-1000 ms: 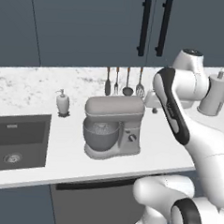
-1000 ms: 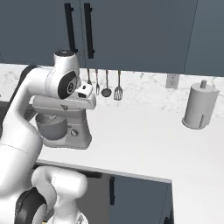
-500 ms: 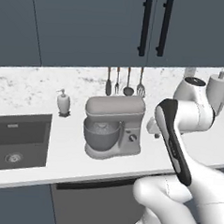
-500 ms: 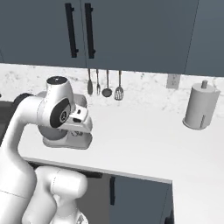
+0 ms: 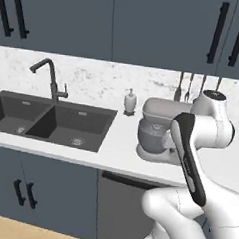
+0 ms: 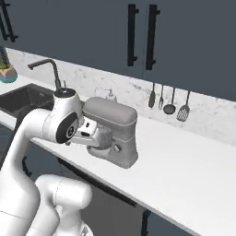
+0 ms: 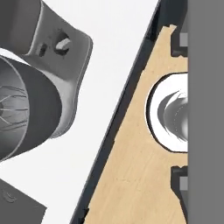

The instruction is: Navigate to the toaster.

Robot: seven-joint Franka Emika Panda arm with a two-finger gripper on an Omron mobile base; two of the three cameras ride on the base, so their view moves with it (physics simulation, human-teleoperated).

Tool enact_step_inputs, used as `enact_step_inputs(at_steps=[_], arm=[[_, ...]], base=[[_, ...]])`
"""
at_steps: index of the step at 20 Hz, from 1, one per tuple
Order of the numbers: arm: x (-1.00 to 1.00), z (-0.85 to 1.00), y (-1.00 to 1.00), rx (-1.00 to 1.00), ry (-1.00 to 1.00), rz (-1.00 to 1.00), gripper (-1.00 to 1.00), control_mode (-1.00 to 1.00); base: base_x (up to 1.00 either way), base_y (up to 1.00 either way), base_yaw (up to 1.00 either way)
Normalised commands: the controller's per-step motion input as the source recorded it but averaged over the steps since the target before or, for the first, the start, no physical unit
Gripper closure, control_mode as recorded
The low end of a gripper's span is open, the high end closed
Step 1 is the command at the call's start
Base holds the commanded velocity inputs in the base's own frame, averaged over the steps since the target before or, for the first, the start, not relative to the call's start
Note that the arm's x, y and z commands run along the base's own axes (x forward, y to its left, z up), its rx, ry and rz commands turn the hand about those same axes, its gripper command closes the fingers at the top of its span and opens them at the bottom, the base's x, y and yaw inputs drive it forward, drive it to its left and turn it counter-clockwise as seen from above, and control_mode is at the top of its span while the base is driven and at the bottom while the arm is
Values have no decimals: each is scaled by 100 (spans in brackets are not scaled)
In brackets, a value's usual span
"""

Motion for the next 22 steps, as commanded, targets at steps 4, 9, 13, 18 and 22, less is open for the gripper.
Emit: enact_step_inputs(at_steps=[4,9,13,18,22], arm=[[0,0,0,0,0,0,-100,100],[0,0,0,0,0,0,-100,100],[0,0,0,0,0,0,-100,100],[0,0,0,0,0,0,-100,100],[0,0,0,0,0,0,-100,100]], base=[[0,42,91],[8,37,85],[22,34,82],[24,40,82],[19,48,84]])
